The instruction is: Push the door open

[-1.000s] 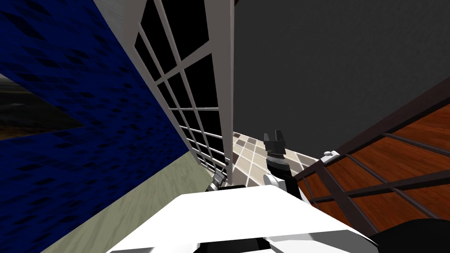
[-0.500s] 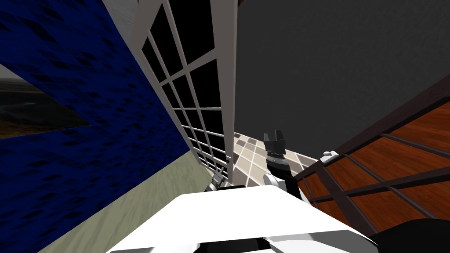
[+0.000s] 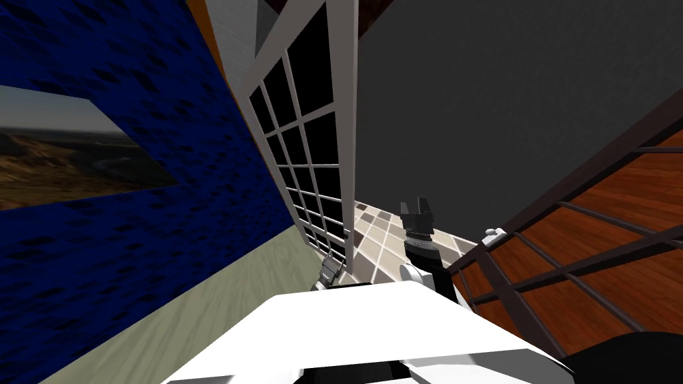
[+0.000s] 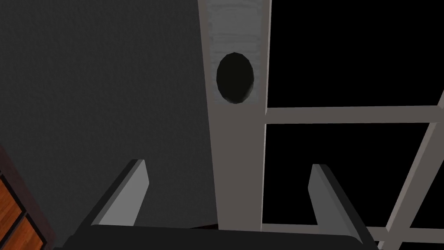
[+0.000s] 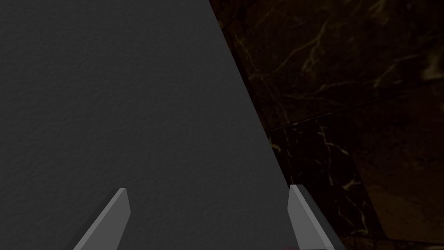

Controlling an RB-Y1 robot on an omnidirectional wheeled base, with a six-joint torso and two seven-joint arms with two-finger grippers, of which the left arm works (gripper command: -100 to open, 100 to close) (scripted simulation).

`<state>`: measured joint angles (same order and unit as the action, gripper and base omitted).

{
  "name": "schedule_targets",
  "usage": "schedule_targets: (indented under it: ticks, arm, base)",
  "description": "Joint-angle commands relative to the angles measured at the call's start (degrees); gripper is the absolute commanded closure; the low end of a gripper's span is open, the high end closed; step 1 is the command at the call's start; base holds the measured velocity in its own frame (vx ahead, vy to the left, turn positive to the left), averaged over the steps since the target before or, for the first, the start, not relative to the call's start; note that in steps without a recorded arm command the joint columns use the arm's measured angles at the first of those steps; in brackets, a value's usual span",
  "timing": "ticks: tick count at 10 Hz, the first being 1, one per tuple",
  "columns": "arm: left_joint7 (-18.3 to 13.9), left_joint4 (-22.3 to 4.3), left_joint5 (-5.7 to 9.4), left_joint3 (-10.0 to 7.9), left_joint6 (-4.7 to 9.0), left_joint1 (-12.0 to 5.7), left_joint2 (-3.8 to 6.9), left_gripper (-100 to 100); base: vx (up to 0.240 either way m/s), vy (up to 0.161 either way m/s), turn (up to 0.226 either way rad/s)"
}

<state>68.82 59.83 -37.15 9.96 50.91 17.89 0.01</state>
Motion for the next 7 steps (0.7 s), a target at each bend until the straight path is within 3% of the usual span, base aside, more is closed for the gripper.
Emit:
schedule_targets:
  ticks: [1,3,6,7]
  arm:
    - [-0.14,0.60,0.01,0.08,-0.38,0.06,1.23,-100]
    - [-0.04,0.32,0.18,-0.09,-0.66,-0.58,1.60,-100]
    - [0.09,-0.05,0.42,-0.32,-1.03,-1.43,-0.35,-100]
    - [0.08,0.17,0.34,-0.22,-1.00,-1.20,0.11,-100]
  base:
    - [0.165,-0.121,-0.008]
    - [0.202,-0.109,-0.009]
    - [0.176,-0.115,-0.014]
    - [0.062,-0.049,0.008]
